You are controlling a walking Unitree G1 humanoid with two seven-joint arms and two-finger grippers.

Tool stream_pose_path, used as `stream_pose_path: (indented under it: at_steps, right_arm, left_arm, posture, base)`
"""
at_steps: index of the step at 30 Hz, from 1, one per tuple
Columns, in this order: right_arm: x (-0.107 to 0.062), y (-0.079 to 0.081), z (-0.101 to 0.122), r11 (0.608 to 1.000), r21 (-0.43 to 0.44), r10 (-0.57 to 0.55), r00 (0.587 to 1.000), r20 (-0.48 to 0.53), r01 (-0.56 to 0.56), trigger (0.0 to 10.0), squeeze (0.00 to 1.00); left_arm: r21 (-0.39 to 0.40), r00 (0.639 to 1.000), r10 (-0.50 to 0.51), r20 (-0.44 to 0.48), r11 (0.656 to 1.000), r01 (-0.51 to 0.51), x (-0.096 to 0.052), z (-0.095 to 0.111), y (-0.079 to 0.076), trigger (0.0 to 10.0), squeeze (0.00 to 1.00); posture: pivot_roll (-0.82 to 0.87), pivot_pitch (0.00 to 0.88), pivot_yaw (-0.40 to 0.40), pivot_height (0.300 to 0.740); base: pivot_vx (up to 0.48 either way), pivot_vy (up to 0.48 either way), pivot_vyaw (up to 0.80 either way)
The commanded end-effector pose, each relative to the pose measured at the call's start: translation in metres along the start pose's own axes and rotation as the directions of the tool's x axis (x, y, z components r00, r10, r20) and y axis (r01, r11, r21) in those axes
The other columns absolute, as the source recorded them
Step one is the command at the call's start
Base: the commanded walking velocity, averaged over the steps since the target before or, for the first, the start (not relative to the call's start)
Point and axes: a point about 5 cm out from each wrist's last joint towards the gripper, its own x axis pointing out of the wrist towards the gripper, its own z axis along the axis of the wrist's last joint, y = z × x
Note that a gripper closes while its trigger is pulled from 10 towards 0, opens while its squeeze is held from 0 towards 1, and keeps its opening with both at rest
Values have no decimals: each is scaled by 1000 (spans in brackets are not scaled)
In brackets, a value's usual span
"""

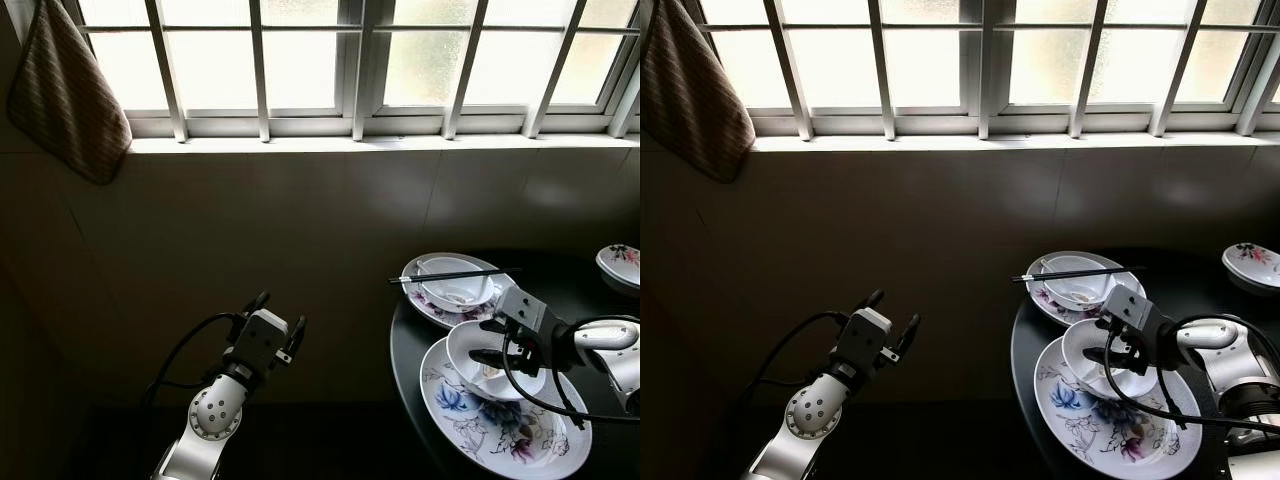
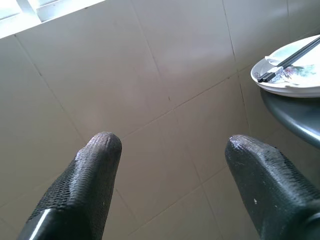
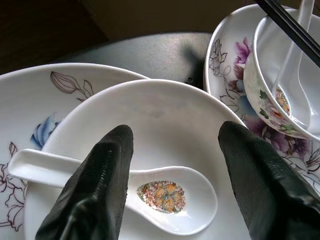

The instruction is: Kitchen organization

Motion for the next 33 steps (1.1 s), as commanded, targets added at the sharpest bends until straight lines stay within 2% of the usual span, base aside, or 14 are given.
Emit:
stream_pose_path:
  at_steps: [1, 5, 6, 8, 11, 16, 18, 25, 33]
  right_arm:
    - [-12, -5, 1, 998, -63, 26, 999, -26, -28, 10000, 0]
    - [-20, -7, 2, 988, -132, 73, 995, -65, -81, 10000, 0]
    - [-21, -6, 2, 979, -171, 92, 991, -97, -107, 10000, 0]
    - [-21, -6, 2, 976, -182, 99, 989, -107, -118, 10000, 0]
    - [-17, -1, 3, 960, -225, 139, 982, -127, -165, 10000, 0]
    - [-8, 7, 5, 949, -242, 180, 977, -115, -204, 10000, 0]
    - [-2, 13, 2, 930, -281, 204, 968, -148, -239, 10000, 0]
    - [2, 16, 0, 912, -314, 211, 959, -190, -263, 10000, 0]
    - [4, 18, -4, 915, -307, 207, 958, -199, -262, 10000, 0]
  left_arm:
    - [8, 1000, -1, 2, 1000, 1, 0, 0, 0, 10000, 0]
    - [8, 1000, -4, 1, 1000, 4, 0, 0, 0, 10000, 0]
    - [8, 1000, -5, 1, 1000, 5, 0, 0, -1, 10000, 0]
    - [7, 1000, -6, 1, 1000, 6, 0, 0, -2, 10000, 0]
    - [5, 1000, -8, 4, 1000, 8, 2, 0, -4, 10000, 0]
    - [4, 1000, -6, 3, 1000, 6, 2, 0, -4, 10000, 0]
    - [6, 1000, -3, 0, 1000, 3, 0, -1, -3, 10000, 0]
    - [10, 1000, 3, -6, 1000, -3, -2, -2, -1, 10000, 0]
    - [3, 1000, 1, -11, 1000, -1, -2, -3, -5, 10000, 0]
  posture:
    - [-96, 0, -37, 740]
    - [-103, 0, -37, 740]
    - [-103, 0, -37, 740]
    - [-103, 0, -37, 740]
    - [-105, 0, -40, 740]
    - [-97, 0, -43, 740]
    - [-93, 0, -45, 740]
    - [-92, 0, -51, 740]
    - [-96, 0, -53, 740]
  base:
    - [0, 0, 0]
    - [0, 0, 0]
    - [0, 0, 0]
    - [0, 0, 0]
    - [0, 0, 0]
    - [0, 0, 0]
    - [0, 0, 0]
    - [0, 0, 0]
    - [0, 0, 0]
